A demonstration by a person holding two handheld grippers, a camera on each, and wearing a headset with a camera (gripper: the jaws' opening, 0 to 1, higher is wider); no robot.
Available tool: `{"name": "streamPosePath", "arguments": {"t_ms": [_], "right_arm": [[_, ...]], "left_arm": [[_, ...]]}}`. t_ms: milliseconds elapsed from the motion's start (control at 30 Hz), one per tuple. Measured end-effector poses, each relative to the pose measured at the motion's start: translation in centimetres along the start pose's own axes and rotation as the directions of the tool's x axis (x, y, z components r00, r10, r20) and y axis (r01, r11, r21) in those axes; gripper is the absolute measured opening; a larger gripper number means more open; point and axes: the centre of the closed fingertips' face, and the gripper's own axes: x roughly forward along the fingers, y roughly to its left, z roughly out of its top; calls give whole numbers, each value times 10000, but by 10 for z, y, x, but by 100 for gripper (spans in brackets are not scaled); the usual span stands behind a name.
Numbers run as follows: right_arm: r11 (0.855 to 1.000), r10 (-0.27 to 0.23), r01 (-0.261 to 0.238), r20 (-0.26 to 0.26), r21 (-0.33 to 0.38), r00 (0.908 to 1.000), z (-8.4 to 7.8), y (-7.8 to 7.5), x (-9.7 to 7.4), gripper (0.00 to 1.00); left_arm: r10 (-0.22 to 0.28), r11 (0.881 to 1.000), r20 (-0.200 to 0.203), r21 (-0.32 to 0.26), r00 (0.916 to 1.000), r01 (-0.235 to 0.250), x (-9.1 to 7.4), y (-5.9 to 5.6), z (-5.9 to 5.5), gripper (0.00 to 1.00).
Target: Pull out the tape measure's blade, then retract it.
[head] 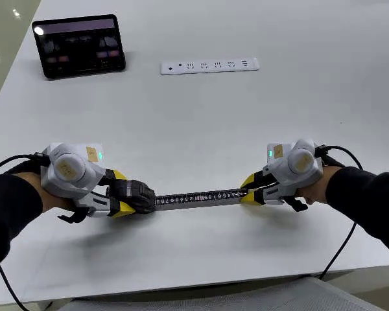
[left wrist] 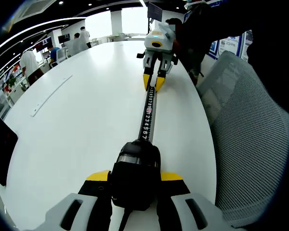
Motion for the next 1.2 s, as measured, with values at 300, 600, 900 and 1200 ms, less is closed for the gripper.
{"name": "streamPosePath", "arguments": {"t_ms": [300,600,900,1200], "right_arm": [[10000,-63,63,-113,2,9999,-9,-1,-7,10],[9999,-118,119,-212,14,9997,-15,2,-15,10],[9999,-111,113,-256,76,9996,-20,2,-21,10],[9997,-153,158,-266,191,9995,-23,0,-26,10]], "left_arm": [[3,10000,-35,34,10000,-2,0,0,0,32],[24,10000,-32,-12,10000,-24,0,-1,0,32],[24,10000,-30,-31,10000,-24,0,-2,0,32],[38,10000,-2,-75,10000,-38,0,-1,1,32]]}}
